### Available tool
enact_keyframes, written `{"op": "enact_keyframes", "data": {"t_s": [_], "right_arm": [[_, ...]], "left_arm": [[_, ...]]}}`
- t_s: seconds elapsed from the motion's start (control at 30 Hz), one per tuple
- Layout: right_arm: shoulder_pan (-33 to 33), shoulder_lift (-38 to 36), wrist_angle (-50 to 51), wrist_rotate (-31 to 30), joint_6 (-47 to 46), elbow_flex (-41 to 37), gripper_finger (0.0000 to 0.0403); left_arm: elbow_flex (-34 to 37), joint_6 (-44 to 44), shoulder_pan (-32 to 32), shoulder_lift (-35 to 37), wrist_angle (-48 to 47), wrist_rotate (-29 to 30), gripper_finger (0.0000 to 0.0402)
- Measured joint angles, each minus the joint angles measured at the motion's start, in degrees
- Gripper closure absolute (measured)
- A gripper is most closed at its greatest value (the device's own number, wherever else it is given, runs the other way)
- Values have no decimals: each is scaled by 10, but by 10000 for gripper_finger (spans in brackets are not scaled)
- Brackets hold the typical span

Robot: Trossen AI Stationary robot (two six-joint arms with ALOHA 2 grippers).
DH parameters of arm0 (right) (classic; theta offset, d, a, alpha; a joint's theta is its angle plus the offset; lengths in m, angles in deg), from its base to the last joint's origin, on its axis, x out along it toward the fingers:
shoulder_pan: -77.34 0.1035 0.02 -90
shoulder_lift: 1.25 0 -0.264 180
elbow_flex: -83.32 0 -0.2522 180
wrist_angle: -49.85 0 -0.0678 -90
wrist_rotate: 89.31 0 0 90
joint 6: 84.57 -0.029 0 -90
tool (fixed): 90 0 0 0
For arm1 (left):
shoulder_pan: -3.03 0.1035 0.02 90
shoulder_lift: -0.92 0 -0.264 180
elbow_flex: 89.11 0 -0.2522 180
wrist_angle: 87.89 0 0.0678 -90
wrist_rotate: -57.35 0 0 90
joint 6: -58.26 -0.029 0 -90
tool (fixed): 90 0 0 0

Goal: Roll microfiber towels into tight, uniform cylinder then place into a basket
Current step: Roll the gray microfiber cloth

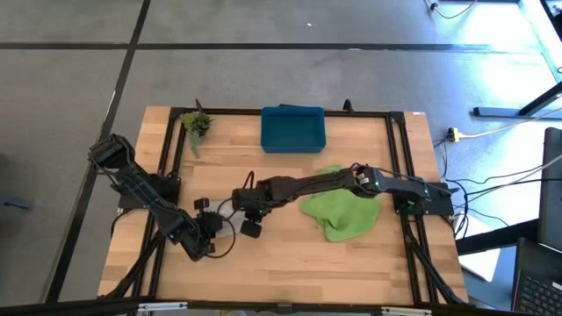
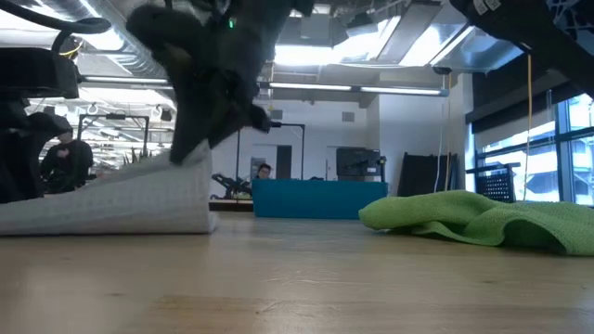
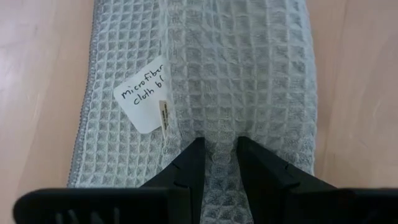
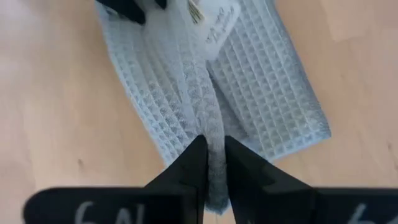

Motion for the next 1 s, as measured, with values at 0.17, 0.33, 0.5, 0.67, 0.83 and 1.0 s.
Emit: {"op": "enact_keyframes", "data": {"t_s": [0.17,0.33,0.5,0.67,0.83,1.0], "right_arm": [[10,-2,-1,-1,1,2,349],[15,-3,-11,26,58,-10,349],[15,-3,-14,28,66,-10,349],[14,-2,-13,15,70,-10,349],[9,-2,-12,20,70,-10,364],[8,-1,-15,19,71,-10,366]], "left_arm": [[0,-1,0,0,0,-3,312],[0,-1,0,0,0,-4,312],[0,-1,0,-1,0,-5,312],[1,-1,0,-1,0,-5,312],[1,-1,0,-1,0,-5,312],[1,-1,0,-1,1,-5,312]]}}
